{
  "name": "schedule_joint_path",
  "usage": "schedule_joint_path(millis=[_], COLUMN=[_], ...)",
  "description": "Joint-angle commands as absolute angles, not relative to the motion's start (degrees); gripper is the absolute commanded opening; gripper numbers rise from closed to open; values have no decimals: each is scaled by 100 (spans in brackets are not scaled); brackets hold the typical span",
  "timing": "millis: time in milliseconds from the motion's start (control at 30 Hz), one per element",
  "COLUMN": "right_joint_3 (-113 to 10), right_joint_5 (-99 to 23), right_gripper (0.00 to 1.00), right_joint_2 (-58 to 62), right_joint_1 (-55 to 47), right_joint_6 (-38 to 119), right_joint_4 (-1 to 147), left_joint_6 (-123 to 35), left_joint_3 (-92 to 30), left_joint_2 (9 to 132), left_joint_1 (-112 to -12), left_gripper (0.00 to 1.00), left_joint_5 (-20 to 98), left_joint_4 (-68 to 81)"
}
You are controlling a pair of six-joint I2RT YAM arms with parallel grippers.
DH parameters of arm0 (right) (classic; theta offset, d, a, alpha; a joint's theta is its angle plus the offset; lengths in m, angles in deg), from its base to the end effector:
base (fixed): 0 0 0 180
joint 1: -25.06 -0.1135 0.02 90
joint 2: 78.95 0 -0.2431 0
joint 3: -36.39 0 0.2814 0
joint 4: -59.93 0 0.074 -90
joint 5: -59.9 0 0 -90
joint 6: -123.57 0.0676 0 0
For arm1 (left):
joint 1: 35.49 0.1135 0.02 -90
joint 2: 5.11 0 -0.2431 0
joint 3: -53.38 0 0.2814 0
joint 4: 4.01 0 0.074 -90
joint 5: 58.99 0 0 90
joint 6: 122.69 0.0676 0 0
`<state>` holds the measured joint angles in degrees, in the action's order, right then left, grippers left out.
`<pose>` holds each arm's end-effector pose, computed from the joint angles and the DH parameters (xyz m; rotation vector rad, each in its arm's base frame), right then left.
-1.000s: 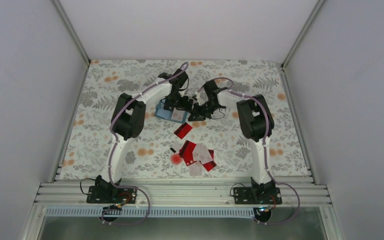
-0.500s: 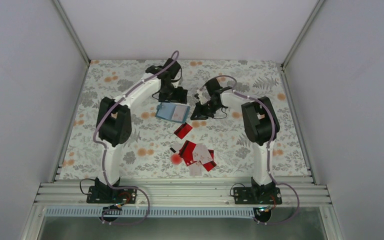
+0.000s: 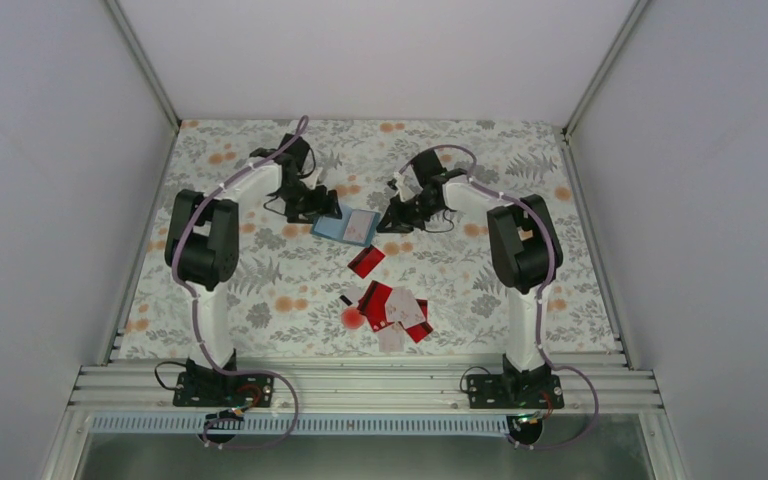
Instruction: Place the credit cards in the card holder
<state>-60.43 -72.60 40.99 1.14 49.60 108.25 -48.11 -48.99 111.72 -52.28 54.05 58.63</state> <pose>0.3833 0.2200 0.0963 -0.3774 2.8359 1.2029 0.4065 -0.1503 0.1274 0.1037 2.9628 -0.6733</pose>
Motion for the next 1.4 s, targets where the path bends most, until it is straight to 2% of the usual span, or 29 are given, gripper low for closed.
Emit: schedule_joint_path(millis=[0,300,800,1367], right_joint_3=[-6308,-6330,-6321,-6306], right_joint_5=[-7406,-7352,-7365,-7376], right_gripper=[4,4,4,4], right_joint_2=[4137,4220,4275,4307], right_joint_1=[94,89,90,91], right_joint_6=[5012,4980,4942,4959], right_joint_4=[10787,10904,10927,10904], left_joint_6=[-4672,-4726,-4943,-4750], left_joint_3=[-4613,-4575,-4434,-4480], left_joint_2=[11062,11333,11173,11228], left_joint_1=[-5081,-4955,-4947,-5028], left_gripper=[85,85,85,84], left_joint_5=[6375,6918,6245,6980], left_joint_4=[5216,4970,4886,4845])
